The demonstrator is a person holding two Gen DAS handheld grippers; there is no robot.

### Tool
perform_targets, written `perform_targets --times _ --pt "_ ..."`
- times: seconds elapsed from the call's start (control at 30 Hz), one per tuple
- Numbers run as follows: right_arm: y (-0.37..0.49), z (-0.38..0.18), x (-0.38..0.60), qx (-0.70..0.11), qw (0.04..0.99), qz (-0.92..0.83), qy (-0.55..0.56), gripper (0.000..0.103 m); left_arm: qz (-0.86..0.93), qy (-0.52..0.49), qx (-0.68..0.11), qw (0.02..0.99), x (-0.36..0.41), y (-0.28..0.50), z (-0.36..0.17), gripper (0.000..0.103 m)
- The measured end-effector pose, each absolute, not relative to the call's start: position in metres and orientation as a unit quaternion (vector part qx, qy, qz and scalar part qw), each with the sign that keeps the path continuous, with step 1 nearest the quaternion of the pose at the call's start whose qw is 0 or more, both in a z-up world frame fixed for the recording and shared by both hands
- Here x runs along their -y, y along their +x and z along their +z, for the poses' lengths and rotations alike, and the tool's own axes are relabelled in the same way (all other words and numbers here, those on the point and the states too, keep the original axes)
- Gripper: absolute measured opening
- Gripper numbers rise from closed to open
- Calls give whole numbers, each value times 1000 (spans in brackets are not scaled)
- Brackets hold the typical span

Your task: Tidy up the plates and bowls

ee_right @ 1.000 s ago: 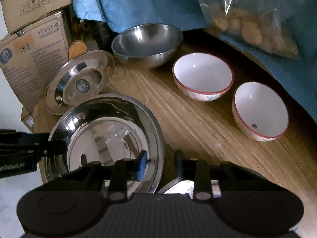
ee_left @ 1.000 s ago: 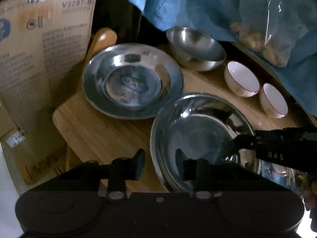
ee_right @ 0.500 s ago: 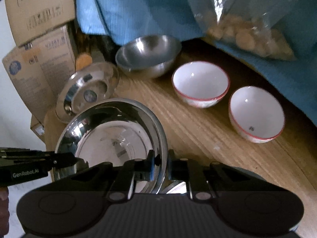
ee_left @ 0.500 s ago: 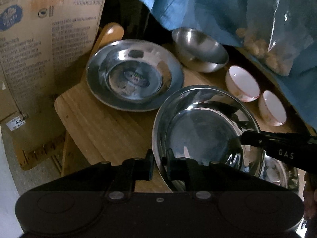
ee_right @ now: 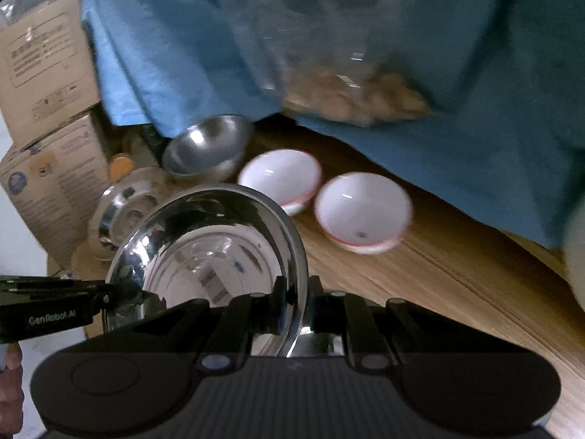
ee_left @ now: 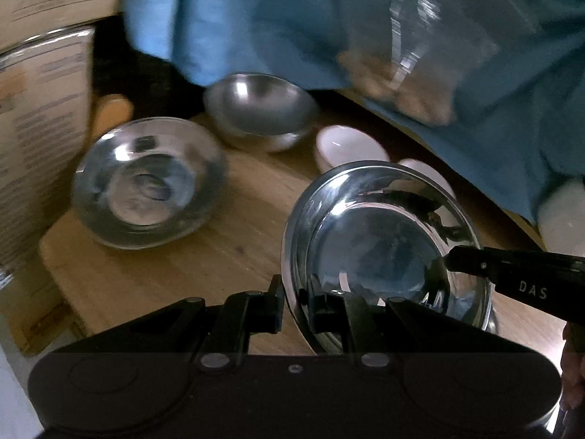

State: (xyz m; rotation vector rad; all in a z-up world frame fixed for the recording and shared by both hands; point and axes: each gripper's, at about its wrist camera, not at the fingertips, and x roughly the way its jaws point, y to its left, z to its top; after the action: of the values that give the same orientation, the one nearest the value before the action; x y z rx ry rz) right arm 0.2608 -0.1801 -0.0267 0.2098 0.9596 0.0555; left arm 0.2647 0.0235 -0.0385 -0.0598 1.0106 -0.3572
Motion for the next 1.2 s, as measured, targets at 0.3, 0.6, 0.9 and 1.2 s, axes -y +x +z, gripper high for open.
perform_targets --times 0.3,0.6,0.9,1.2 --pt "218 -35 207 -482 869 -23 111 16 -218 10 -501 837 16 256 -46 14" --pt "190 -47 217 -507 853 -39 121 20 -236 55 -515 822 41 248 -57 14" --pt "185 -47 217 -509 853 -37 109 24 -234 69 -518 820 49 247 -66 18" --pt "189 -47 212 -508 856 -41 88 37 -232 74 -516 821 51 249 -66 20"
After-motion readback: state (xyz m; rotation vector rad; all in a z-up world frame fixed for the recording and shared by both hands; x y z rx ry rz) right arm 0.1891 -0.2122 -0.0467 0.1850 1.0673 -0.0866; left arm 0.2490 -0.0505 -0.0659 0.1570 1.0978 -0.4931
